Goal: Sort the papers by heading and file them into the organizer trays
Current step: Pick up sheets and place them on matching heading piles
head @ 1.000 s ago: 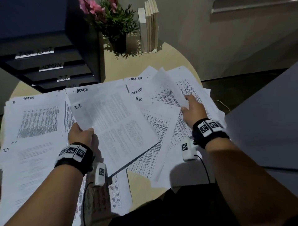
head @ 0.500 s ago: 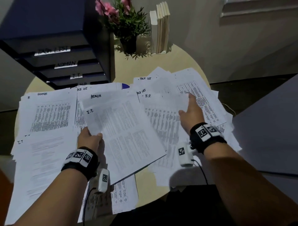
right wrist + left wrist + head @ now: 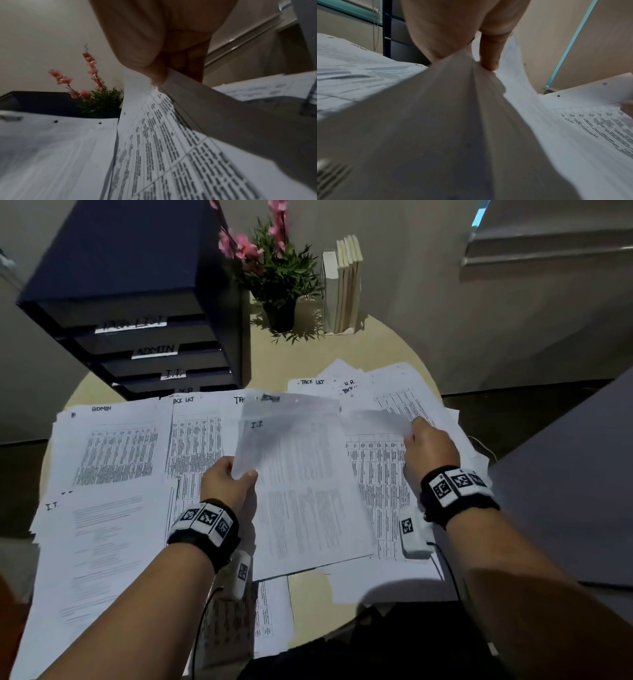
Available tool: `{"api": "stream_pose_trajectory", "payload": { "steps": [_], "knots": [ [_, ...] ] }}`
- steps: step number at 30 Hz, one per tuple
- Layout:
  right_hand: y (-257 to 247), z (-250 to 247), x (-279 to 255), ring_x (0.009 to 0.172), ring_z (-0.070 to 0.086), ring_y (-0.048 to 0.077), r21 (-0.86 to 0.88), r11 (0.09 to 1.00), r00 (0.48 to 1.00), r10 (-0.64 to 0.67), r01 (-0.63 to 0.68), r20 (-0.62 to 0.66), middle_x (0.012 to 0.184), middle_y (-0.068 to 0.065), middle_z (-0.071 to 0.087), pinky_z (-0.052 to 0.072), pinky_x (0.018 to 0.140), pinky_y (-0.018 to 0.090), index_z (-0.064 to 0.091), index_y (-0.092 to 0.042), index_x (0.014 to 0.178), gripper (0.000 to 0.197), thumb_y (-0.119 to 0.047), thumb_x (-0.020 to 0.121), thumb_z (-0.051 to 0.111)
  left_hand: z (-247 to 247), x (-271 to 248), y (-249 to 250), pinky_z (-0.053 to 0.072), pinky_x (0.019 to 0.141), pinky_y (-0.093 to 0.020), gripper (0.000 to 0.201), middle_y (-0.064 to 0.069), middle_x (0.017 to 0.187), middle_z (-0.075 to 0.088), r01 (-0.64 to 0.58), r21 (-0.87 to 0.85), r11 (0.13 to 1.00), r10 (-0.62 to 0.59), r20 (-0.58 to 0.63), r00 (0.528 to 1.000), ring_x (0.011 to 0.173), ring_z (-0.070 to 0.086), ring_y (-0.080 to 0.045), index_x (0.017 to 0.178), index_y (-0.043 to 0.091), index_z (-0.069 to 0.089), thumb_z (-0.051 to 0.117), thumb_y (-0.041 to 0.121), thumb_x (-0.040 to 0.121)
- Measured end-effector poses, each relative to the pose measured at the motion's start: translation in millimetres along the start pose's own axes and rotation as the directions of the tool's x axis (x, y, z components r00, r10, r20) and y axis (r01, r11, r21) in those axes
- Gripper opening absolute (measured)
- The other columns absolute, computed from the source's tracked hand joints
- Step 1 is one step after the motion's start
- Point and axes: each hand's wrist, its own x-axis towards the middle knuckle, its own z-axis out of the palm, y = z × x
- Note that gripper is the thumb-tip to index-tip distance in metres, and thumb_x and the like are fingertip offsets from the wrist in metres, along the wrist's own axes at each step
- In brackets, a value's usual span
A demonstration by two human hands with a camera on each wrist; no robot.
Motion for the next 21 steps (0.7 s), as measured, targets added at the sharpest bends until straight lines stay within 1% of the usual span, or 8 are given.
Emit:
{"api": "stream_pose_trajectory", "payload": {
  "steps": [3,6,9,11,13,16,18,21],
  "knots": [
    [-4,-17,8,0.082,0.055,0.032,0.103,0.993,0.978,-0.043,0.065,-0.203,0.097,0.017,0.06,0.035,0.066,0.031,0.055,-0.005,0.093,0.009,-0.008,0.096,0.047,-5,0,-1,0.049,0.07,-0.032,0.015,-0.007,0.08,0.067,0.008,-0.017,1.0,-0.008,-0.034,0.999,0.076,0.063,-0.026,0.083,0.01,0.061,0.074,0.019,0.082],
    [-11,-42,14,0.078,0.053,0.023,0.275,0.936,0.929,-0.116,0.221,-0.351,0.089,0.015,0.061,0.034,0.066,0.027,0.06,-0.002,0.093,0.008,-0.001,0.094,0.052,-12,1,-3,0.047,0.064,-0.03,0.02,-0.007,0.073,0.064,-0.001,-0.036,0.999,-0.001,-0.055,0.998,0.068,0.058,-0.024,0.076,0.009,0.058,0.076,0.016,0.08],
    [-19,-57,17,0.08,0.054,0.02,0.304,0.898,0.896,-0.181,0.319,-0.404,0.088,0.012,0.061,0.034,0.068,0.021,0.062,-0.003,0.095,0.019,0.01,0.088,0.048,-21,3,-4,0.042,0.06,-0.027,0.027,-0.006,0.071,0.058,0.0,-0.071,0.997,-0.004,-0.06,0.998,0.065,0.053,-0.021,0.07,0.014,0.05,0.074,0.007,0.08],
    [-20,-57,18,0.082,0.055,0.021,0.346,0.894,0.914,-0.147,0.286,-0.378,0.089,0.012,0.061,0.036,0.069,0.024,0.061,-0.003,0.1,0.021,0.008,0.089,0.046,-29,6,-6,0.043,0.062,-0.03,0.032,-0.008,0.073,0.057,0.002,-0.085,0.996,-0.006,-0.044,0.999,0.067,0.052,-0.021,0.067,0.019,0.048,0.072,0.001,0.08],
    [-20,-52,17,0.08,0.053,0.023,0.383,0.904,0.953,-0.073,0.188,-0.293,0.088,0.012,0.057,0.038,0.071,0.028,0.055,-0.007,0.108,0.018,0.001,0.095,0.045,-38,8,-11,0.041,0.063,-0.032,0.04,-0.006,0.07,0.054,0.014,-0.11,0.994,-0.016,-0.018,1.0,0.067,0.05,-0.02,0.061,0.024,0.049,0.068,-0.006,0.078],
    [-18,-45,12,0.089,0.053,0.021,0.511,0.858,0.987,0.03,0.055,-0.155,0.102,0.008,0.056,0.039,0.075,0.023,0.048,-0.013,0.128,0.034,0.0,0.097,0.042,-48,8,-17,0.042,0.066,-0.034,0.038,-0.007,0.07,0.056,0.038,-0.136,0.99,-0.045,-0.042,0.998,0.069,0.05,-0.02,0.061,0.025,0.053,0.069,-0.005,0.078],
    [-16,-45,8,0.091,0.052,0.017,0.583,0.812,0.987,0.065,0.034,-0.148,0.104,0.006,0.057,0.038,0.075,0.017,0.051,-0.012,0.125,0.033,0.002,0.098,0.041,-55,9,-20,0.049,0.074,-0.038,0.027,-0.009,0.081,0.063,0.047,-0.172,0.984,-0.069,-0.119,0.99,0.074,0.055,-0.021,0.07,0.023,0.056,0.073,0.006,0.081],
    [-12,-47,11,0.092,0.056,0.015,0.617,0.782,0.978,0.055,0.084,-0.202,0.105,0.01,0.064,0.045,0.081,0.023,0.058,-0.014,0.109,0.027,0.002,0.094,0.042,-70,14,-27,0.053,0.084,-0.045,0.015,-0.011,0.089,0.067,0.066,-0.128,0.99,-0.095,-0.234,0.968,0.084,0.064,-0.028,0.081,0.021,0.058,0.072,0.018,0.086]
  ]
}}
